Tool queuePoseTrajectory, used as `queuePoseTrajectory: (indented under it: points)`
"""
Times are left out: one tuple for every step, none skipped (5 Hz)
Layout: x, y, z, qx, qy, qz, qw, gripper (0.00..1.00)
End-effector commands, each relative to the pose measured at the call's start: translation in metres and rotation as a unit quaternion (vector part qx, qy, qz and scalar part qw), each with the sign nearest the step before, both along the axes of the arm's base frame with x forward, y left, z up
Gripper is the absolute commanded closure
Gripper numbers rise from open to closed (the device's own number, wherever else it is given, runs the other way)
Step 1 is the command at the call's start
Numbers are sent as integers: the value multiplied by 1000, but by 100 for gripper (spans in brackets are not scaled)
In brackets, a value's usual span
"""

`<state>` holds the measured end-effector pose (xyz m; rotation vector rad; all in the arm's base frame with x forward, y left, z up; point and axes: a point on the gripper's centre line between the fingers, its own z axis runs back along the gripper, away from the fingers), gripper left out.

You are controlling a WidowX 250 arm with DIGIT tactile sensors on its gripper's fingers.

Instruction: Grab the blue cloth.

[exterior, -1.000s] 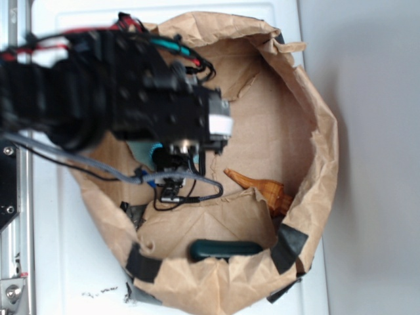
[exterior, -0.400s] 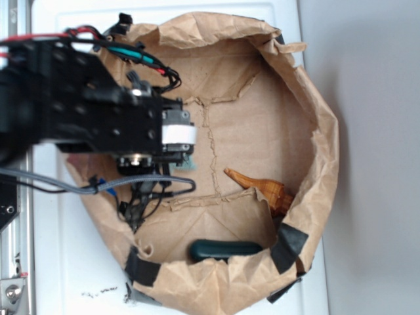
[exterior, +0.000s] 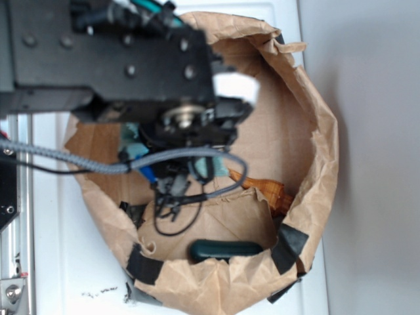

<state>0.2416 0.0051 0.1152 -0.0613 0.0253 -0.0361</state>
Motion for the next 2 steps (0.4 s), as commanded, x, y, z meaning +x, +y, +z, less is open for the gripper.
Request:
queuePoseTrajectory:
  points:
    - [24, 1, 62, -44, -40, 10, 998, 100]
    - [26, -3, 68, -29, -55, 1, 998, 100]
